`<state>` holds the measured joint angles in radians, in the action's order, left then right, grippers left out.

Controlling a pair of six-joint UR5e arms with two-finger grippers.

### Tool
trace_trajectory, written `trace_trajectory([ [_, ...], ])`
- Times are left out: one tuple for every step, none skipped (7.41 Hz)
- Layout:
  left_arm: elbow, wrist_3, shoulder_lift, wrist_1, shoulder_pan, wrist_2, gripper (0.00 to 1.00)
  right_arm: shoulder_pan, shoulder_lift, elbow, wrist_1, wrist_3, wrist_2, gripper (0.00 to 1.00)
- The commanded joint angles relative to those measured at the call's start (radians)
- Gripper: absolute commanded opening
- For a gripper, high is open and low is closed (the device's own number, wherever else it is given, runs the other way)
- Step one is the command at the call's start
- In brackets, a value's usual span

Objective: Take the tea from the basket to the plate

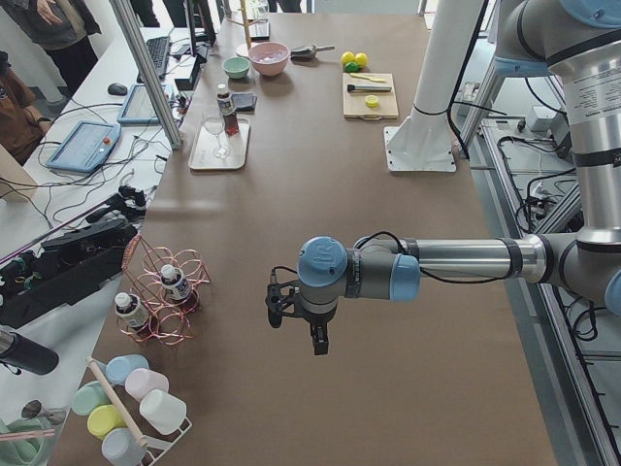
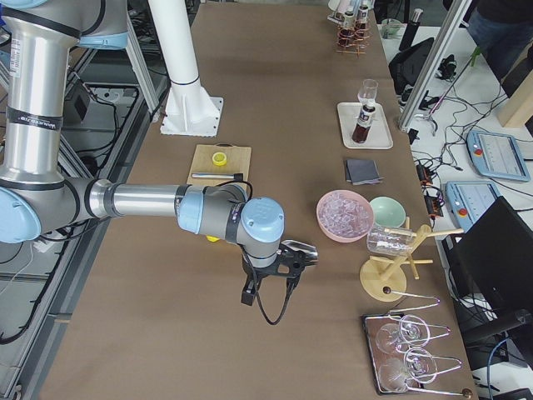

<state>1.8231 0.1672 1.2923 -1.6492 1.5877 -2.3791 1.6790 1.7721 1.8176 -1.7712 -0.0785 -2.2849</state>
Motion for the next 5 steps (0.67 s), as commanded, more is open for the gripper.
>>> trace_trajectory([
  [-0.002,0.000,-0.001,0.002,-0.002,0.001,0.98,0.004,0.003,0.005,-0.002,0.000,-0.001,1.00],
  [0.001,0.000,0.002,0.027,-0.002,0.001,0.98,0.004,0.004,0.008,-0.002,0.000,-0.001,1.00],
  [-0.001,0.000,0.010,0.044,-0.002,0.001,0.98,0.004,0.001,0.008,-0.002,0.000,0.001,1.00],
  [-0.001,0.000,0.010,0.045,-0.002,0.003,0.98,0.005,0.000,0.008,-0.002,0.000,0.001,1.00],
  [-0.002,0.000,0.010,0.045,-0.002,0.003,0.98,0.005,0.000,0.008,-0.004,0.000,0.001,1.00],
])
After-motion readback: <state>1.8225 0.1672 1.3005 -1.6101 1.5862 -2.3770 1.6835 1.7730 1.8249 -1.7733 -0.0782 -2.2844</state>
